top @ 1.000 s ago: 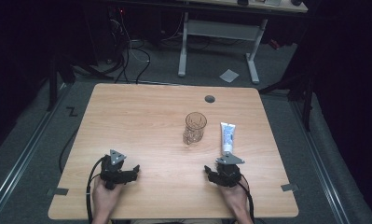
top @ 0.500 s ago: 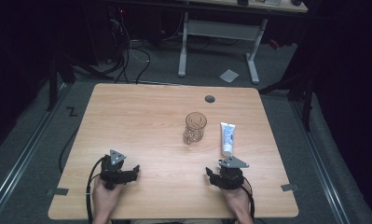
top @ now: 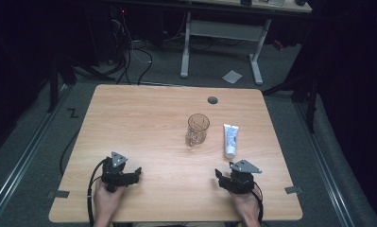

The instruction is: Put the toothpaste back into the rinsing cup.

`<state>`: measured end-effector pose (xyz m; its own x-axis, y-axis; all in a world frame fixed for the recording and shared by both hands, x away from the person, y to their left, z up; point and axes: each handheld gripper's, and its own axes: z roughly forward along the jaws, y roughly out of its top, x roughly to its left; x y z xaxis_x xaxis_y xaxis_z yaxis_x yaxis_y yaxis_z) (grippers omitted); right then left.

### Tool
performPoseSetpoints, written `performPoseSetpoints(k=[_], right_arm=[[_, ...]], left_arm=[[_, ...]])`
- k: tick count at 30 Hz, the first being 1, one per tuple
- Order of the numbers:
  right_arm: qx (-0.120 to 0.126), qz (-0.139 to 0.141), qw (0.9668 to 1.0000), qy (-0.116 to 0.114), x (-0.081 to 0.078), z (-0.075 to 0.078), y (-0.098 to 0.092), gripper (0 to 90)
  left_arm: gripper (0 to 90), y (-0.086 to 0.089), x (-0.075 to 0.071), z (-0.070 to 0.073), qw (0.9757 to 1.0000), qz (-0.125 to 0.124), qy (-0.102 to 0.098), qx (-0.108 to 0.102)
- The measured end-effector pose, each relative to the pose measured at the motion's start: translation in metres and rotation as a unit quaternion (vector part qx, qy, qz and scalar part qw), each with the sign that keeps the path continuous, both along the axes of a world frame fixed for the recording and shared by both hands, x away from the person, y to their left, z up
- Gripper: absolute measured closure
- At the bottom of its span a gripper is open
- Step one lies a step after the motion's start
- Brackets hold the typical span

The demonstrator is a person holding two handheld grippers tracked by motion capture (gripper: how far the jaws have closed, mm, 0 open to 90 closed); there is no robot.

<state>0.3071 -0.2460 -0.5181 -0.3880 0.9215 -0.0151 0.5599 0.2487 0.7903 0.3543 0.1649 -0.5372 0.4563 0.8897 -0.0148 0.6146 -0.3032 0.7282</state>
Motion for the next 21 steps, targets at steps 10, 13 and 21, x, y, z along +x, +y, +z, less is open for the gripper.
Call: performPoseSetpoints(k=[10, 13, 21], right_arm=[[0.016, -0.015, 0.9997, -0.008, -0.002, 0.004, -0.016, 33.6], [0.024, -0.015, 0.9996, -0.006, -0.001, 0.006, -0.024, 33.7], [0.032, -0.027, 0.9991, -0.001, 0.000, 0.011, -0.037, 32.9]], left_arm=[[14.9, 0.000, 0.000, 0.000, 1.0000, 0.001, 0.001, -0.001], [14.9, 0.000, 0.000, 0.000, 1.0000, 0.000, 0.001, 0.000], [14.9, 0.000, 0.000, 0.000, 1.0000, 0.001, 0.001, -0.001]])
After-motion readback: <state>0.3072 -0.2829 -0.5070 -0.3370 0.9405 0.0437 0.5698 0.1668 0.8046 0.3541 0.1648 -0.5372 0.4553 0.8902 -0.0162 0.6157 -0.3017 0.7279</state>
